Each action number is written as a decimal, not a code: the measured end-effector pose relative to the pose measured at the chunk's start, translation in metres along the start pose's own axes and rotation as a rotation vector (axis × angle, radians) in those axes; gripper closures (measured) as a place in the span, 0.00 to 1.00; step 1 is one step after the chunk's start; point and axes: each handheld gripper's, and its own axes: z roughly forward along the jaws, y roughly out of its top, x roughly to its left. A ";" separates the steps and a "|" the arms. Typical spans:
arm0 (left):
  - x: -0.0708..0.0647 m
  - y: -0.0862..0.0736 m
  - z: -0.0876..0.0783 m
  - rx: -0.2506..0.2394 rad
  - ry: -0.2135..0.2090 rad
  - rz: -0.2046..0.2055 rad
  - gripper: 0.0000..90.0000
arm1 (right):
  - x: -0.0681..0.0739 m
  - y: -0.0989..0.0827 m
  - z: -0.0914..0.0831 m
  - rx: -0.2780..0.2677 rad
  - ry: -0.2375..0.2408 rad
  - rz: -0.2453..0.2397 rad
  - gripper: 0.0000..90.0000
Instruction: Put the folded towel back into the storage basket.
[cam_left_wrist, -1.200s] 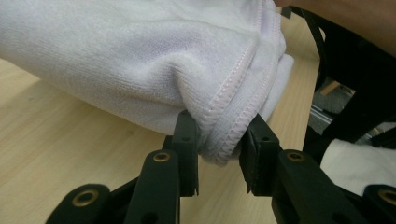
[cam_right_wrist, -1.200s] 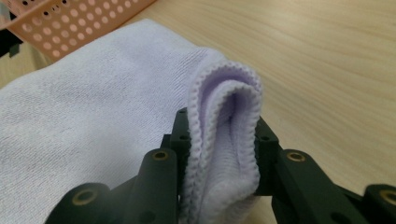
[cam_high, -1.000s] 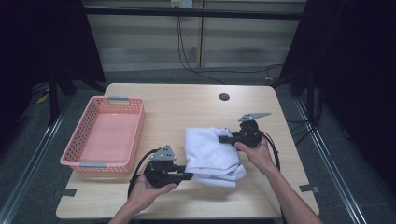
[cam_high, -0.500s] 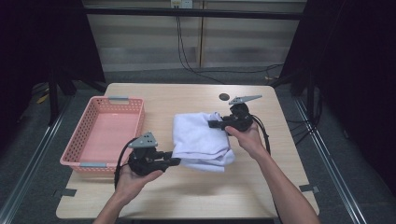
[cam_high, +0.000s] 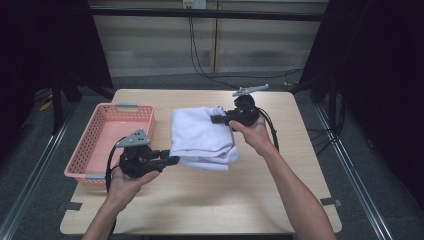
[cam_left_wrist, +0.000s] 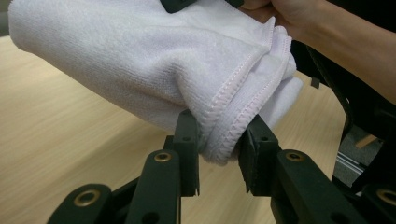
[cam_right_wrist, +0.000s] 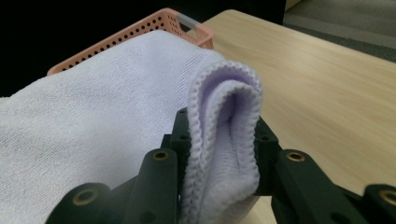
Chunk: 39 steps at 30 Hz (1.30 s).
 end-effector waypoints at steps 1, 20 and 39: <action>0.001 0.002 -0.002 -0.003 0.004 0.004 0.79 | 0.001 0.004 0.001 -0.001 0.000 -0.002 0.77; 0.019 0.016 -0.030 -0.076 0.043 -0.022 0.79 | 0.013 0.051 0.014 -0.020 0.004 -0.024 0.77; 0.056 -0.012 -0.084 -0.148 0.130 -0.126 0.79 | 0.042 0.085 0.072 0.002 0.042 -0.021 0.77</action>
